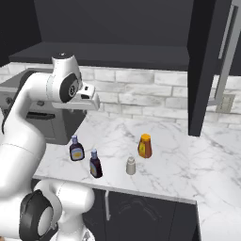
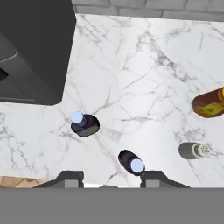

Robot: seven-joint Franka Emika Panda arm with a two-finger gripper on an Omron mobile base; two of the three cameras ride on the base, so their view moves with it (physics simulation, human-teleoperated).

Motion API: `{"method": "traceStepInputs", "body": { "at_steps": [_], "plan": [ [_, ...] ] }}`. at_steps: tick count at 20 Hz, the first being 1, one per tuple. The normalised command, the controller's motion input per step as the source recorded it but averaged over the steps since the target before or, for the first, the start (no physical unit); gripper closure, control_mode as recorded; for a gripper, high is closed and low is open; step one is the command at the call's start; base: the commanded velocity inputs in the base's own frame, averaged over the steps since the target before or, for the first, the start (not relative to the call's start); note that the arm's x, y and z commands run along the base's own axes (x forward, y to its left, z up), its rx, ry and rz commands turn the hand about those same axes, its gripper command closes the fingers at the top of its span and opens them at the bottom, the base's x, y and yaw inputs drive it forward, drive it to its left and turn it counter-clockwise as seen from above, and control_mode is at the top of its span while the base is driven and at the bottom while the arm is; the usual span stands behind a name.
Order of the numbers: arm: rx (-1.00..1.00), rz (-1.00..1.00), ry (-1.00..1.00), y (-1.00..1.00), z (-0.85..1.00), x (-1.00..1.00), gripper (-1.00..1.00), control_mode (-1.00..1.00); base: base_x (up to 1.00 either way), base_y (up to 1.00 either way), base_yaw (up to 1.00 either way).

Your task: There are various items on the counter. Only move the condiments/shakers into the cabinet.

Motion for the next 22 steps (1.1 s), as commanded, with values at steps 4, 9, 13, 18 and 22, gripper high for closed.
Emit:
{"method": "traceStepInputs", "body": {
  "at_steps": [4, 9, 13, 18, 22],
  "plan": [
    [-0.01, 0.0, 0.08, 0.0, -0.11, 0.0, -1.0, -1.0, 0.0, 0.0, 0.0],
    [0.0, 0.0, 0.04, -0.02, -0.14, 0.0, -1.0, -1.0, 0.0, 0.0, 0.0],
    [0.0, 0.0, 0.0, -0.18, -0.41, -0.06, -1.0, -1.0, 0.0, 0.0, 0.0],
    [0.08, 0.01, -0.04, -0.41, -0.62, -0.26, -1.0, -1.0, 0.0, 0.0, 0.0],
    [0.04, 0.06, -0.09, -0.19, -0.64, -0.21, -1.0, -1.0, 0.0, 0.0, 0.0]
  ]
}}
